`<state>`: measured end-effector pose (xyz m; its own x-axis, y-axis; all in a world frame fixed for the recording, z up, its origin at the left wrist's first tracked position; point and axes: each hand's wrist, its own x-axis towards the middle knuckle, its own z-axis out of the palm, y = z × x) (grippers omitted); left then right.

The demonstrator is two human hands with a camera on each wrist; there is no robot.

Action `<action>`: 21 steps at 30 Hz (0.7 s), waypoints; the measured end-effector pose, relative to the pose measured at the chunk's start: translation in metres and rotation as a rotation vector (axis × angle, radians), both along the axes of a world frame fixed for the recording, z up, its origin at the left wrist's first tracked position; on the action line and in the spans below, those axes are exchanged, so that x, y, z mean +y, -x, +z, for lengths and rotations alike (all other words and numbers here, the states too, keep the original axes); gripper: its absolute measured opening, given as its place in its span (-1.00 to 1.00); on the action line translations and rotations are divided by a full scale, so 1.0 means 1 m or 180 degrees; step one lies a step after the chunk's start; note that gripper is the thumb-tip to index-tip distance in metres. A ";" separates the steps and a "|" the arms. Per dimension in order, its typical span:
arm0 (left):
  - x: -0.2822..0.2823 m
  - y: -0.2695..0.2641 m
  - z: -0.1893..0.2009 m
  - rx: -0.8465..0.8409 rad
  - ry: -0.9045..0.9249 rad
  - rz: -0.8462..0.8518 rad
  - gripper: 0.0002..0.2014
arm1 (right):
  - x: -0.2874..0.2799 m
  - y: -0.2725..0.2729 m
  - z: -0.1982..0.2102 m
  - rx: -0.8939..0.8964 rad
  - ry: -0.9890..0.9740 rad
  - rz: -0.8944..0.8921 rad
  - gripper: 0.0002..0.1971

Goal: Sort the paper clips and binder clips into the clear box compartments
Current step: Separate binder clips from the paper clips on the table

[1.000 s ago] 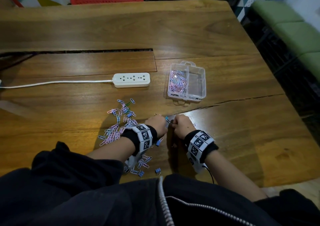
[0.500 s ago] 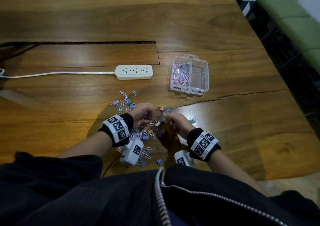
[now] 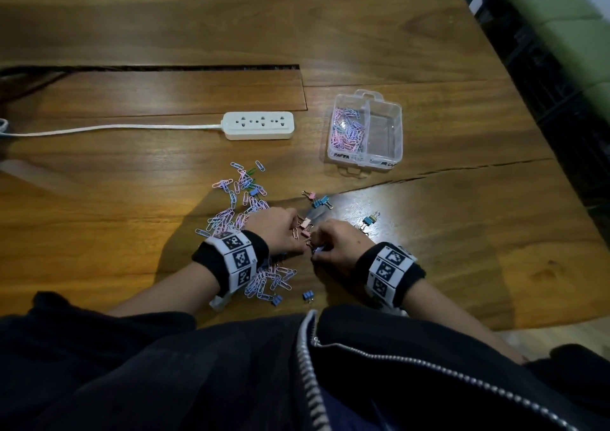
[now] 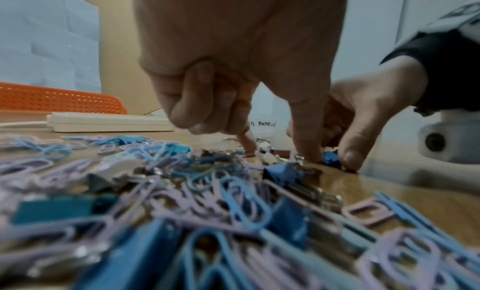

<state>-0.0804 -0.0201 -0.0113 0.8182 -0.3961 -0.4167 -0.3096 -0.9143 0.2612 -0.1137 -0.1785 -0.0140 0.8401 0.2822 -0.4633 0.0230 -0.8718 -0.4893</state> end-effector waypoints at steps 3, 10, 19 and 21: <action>-0.005 0.005 -0.002 -0.0018 -0.0048 0.0039 -0.58 | -0.006 0.003 0.004 0.0058 -0.0052 -0.0004 -0.79; -0.014 0.010 -0.001 -0.0102 -0.0084 -0.0145 -0.76 | -0.022 0.001 0.010 0.0032 -0.0176 -0.0593 -0.70; 0.000 -0.001 0.007 0.1139 0.1561 0.1111 -0.82 | -0.001 0.005 -0.002 -0.0217 0.0446 -0.0259 -0.71; 0.004 -0.004 0.007 0.0947 0.1491 0.1121 -0.86 | 0.000 0.005 -0.003 -0.0239 0.0499 -0.0087 -0.77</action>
<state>-0.0759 -0.0166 -0.0046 0.8085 -0.3200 -0.4938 0.1345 -0.7166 0.6844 -0.1186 -0.1786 -0.0172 0.8803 0.1881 -0.4354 0.0297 -0.9381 -0.3452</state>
